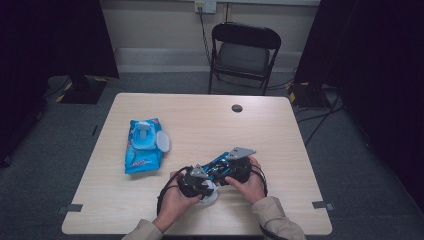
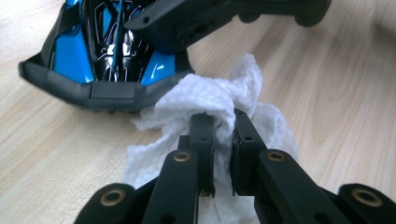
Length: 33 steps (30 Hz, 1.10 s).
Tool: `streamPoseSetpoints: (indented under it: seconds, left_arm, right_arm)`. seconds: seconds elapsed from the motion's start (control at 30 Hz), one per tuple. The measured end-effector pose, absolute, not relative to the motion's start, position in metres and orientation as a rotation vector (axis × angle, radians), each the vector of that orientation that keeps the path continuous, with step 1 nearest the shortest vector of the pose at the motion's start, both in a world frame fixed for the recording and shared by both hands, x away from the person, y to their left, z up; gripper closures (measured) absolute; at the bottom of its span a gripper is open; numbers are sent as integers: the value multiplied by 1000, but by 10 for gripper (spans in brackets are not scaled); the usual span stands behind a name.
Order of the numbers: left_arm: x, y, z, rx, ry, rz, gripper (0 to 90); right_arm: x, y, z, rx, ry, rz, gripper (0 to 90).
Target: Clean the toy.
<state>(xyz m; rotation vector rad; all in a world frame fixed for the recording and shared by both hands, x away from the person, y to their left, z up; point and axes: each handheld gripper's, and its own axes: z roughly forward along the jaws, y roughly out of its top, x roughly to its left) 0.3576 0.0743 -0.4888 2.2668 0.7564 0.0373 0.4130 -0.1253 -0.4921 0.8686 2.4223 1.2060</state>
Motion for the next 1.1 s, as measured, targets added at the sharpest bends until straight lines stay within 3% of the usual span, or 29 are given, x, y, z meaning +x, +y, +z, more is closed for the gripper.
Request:
streamPoseSetpoints:
  seconds: [0.57, 1.1]
  left_arm:
    - [357, 79, -486, 2278, 752, 42, 815]
    - [365, 109, -469, 2230, 798, 70, 811]
  right_arm:
    - [414, -131, -491, 970, 2409, 1186, 78]
    - [414, -133, -494, 1019, 2389, 1197, 49]
